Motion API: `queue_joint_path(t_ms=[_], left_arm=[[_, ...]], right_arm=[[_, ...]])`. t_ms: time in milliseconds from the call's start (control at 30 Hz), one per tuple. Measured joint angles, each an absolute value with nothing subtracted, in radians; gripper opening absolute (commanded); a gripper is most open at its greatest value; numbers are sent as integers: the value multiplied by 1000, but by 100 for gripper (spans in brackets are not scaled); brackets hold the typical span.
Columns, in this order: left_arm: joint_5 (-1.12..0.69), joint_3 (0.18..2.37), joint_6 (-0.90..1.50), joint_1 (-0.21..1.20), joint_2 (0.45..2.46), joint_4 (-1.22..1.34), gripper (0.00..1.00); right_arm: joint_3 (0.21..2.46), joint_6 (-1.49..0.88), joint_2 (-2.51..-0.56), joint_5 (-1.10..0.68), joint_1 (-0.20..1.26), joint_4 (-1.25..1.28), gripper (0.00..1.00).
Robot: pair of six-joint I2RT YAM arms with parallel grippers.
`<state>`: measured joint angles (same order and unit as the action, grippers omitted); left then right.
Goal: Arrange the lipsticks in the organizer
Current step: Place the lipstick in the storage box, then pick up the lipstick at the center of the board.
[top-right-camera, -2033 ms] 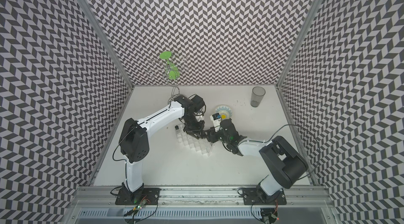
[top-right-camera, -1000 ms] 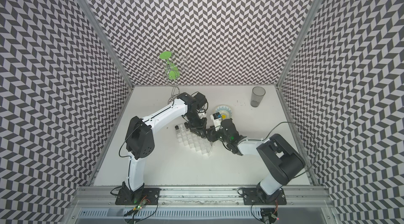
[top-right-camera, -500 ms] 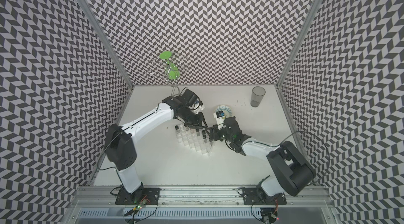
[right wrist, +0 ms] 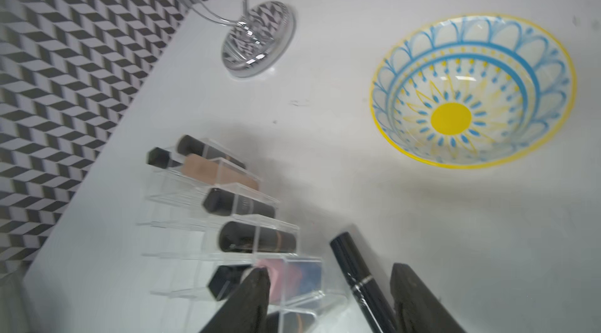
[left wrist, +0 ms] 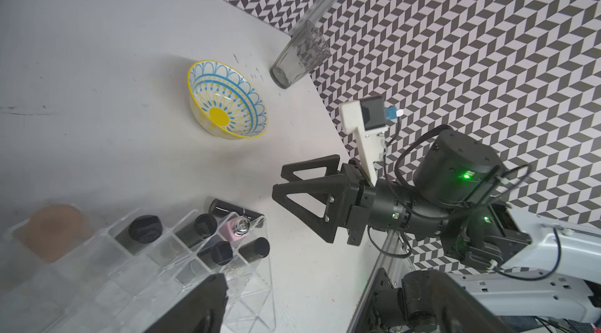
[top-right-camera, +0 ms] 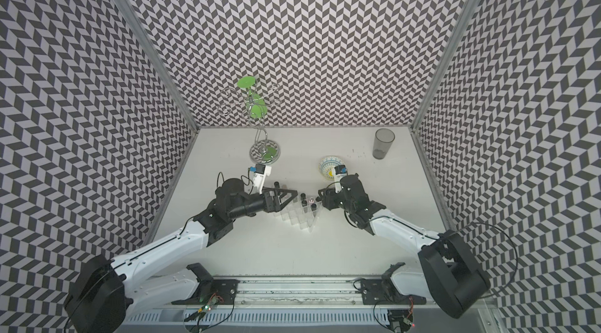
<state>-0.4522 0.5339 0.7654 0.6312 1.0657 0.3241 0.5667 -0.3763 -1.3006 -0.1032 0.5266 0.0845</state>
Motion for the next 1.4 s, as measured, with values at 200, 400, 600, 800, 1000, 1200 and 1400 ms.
queue_joint_path(t_ms=[200, 400, 600, 800, 1000, 1200, 1400], left_arm=[[-463, 518, 731, 577, 1016, 426, 100], [-451, 490, 681, 553, 952, 427, 100], [-412, 468, 632, 545, 831, 379, 100], [-393, 467, 618, 545, 793, 363, 100], [-403, 453, 618, 544, 827, 365, 100], [-416, 439, 618, 544, 856, 365, 99], [-417, 435, 618, 544, 855, 365, 99]], right_arm=[[558, -383, -1370, -88, 520, 27, 57], [603, -360, -1488, -123, 518, 21, 55], [612, -344, -1517, -126, 518, 19, 51], [627, -340, -1549, -109, 518, 19, 42], [568, -350, -1487, -91, 518, 22, 48], [560, -352, -1489, -83, 519, 39, 48], [553, -367, -1485, -63, 520, 46, 44]])
